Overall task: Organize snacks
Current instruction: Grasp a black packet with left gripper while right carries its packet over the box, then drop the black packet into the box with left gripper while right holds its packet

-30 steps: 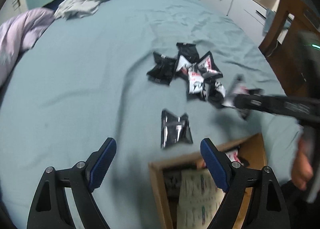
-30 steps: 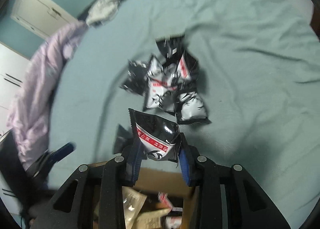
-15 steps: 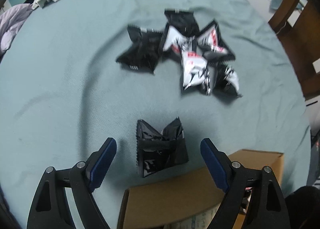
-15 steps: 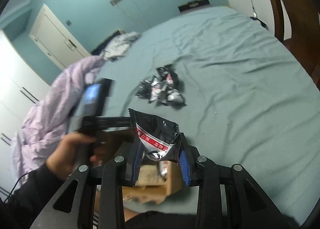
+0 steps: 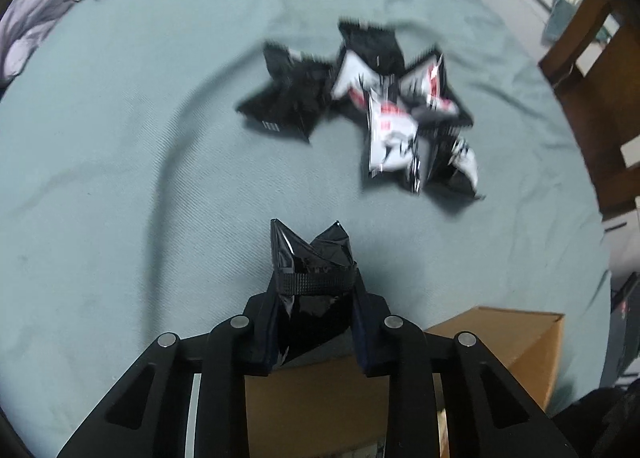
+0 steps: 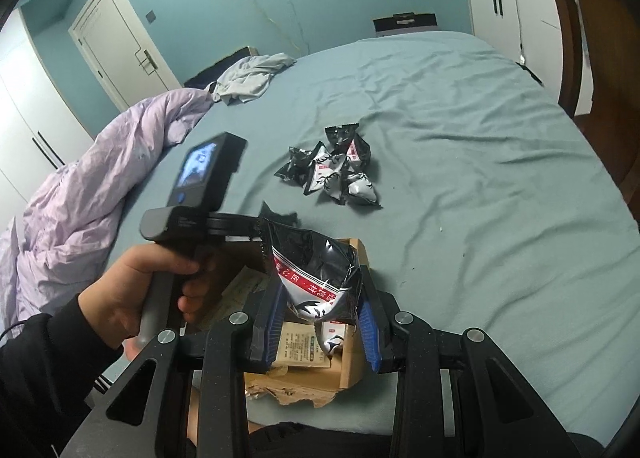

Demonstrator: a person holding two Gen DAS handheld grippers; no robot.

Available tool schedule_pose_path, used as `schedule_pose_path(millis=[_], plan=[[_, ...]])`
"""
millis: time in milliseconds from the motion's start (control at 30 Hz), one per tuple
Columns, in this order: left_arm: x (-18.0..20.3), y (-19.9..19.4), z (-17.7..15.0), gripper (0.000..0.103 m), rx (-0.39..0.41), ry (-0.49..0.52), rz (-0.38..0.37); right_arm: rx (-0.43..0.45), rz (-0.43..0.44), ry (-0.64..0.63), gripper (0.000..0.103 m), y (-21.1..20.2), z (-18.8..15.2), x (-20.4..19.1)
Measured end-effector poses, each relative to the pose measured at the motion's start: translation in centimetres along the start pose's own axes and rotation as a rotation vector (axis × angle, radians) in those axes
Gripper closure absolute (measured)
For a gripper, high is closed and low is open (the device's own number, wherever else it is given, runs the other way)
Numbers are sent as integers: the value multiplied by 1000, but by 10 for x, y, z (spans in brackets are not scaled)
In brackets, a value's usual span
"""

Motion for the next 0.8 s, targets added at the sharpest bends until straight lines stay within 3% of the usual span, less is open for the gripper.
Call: schedule_pose_path(millis=[233,433,800], plan=[[-21,-69,25,76,190,-11,21,-5,-22,7,72,5,2,1],[-19,-134,9,76,286,32,-31,-1,-17,7,72,4,2,-1],[39,-154,-75,76,253,243,-66,-19,-20,0,72,5,0,-2]])
Point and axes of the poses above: each gripper's, at about its wrist camera, not at the fingertips, and y roughly the way its jaws point, x to its right, z to its top, the point moved 8 cm from there along y, roughly the way its jaws point, and after that the axes turned 8 degrees about z, right-handed, at the moved point
